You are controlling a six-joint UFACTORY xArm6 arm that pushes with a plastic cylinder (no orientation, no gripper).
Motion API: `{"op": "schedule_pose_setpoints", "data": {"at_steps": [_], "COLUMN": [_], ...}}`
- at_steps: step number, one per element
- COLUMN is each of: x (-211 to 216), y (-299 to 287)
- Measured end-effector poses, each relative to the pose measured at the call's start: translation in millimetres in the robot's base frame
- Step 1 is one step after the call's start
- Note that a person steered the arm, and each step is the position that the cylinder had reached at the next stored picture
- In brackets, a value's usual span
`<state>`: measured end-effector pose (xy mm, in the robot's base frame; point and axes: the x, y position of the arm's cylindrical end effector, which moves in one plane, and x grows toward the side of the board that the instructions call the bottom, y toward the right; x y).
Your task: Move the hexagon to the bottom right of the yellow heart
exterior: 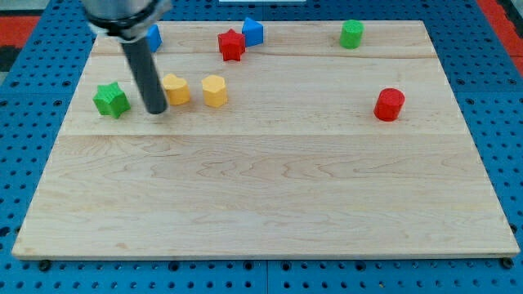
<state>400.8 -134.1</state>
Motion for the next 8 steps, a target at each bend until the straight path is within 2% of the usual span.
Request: {"op": "schedule_pose_setpoints", "data": {"at_steps": [1, 2, 3, 5, 6, 7, 8], "x": [11, 12, 12, -25, -59, -59, -49], "y": [53, 80, 81, 154, 139, 80, 72]}}
